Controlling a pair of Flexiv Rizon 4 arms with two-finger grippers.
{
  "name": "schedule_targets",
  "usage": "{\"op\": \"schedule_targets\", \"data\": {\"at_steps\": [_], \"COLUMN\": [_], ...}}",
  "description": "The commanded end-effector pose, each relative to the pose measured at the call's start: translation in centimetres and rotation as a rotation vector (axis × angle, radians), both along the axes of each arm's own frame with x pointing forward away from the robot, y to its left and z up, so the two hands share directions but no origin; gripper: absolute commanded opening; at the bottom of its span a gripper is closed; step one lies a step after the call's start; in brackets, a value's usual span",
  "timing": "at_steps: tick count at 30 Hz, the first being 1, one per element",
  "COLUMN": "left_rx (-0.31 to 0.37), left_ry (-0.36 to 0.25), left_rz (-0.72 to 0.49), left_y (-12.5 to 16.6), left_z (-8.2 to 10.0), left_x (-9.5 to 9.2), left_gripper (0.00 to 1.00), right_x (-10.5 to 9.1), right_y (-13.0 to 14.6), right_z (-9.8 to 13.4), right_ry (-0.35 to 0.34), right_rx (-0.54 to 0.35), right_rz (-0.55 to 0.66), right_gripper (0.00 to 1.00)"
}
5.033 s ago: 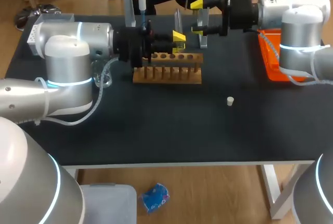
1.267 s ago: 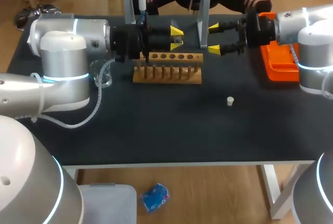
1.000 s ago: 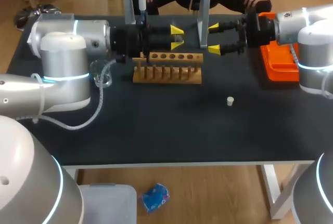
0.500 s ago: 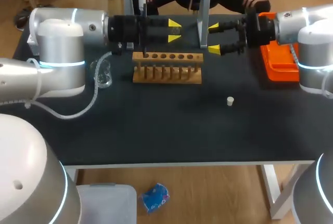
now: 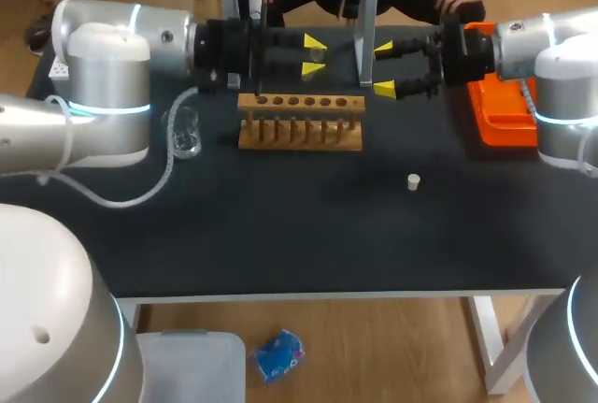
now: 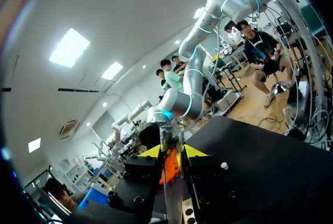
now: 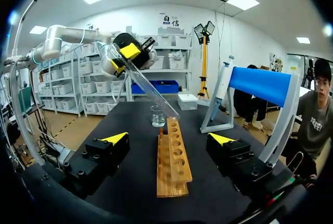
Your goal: Invert the test tube, pick up the pipette, mount the tip to pipette, aspirate from beaker and dispense into the tube, eject the tip, return the pipette, and cap with the stopper.
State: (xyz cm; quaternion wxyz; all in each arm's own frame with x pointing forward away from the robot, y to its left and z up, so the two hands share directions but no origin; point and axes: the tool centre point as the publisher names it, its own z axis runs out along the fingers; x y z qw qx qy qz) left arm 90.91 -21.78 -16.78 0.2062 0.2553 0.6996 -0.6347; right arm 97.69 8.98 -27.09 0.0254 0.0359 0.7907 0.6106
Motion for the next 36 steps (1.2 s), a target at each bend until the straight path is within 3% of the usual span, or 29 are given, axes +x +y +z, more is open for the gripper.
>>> {"op": "schedule_targets", "data": {"at_steps": [1,3,19,23,26,34,36], "left_rx": [0.024,-0.033,-0.033,0.002,0.015,-0.044,-0.033], "left_ry": [0.134,0.182,0.182,0.195,0.254,0.485,0.502], "left_rz": [0.002,0.024,0.024,0.026,0.027,0.049,0.054], "left_y": [0.2,0.1,0.1,-0.1,-0.3,-0.7,-0.8], "left_z": [1.1,1.3,1.3,1.9,2.3,2.1,1.8], "left_x": [0.5,0.6,0.6,0.9,1.2,2.4,2.6], "left_gripper": [0.0,0.0,0.0,0.0,0.0,0.0,0.0], "right_x": [0.0,0.0,0.0,0.0,0.0,0.0,0.0], "right_y": [0.0,0.0,0.0,0.0,0.0,0.0,0.0], "right_z": [0.0,0.0,0.0,0.0,0.0,0.0,0.0], "right_ry": [0.0,0.0,0.0,0.0,0.0,0.0,0.0], "right_rx": [0.0,0.0,0.0,0.0,0.0,0.0,0.0], "right_rz": [0.0,0.0,0.0,0.0,0.0,0.0,0.0], "right_gripper": [1.0,1.0,1.0,1.0,1.0,1.0,1.0]}}
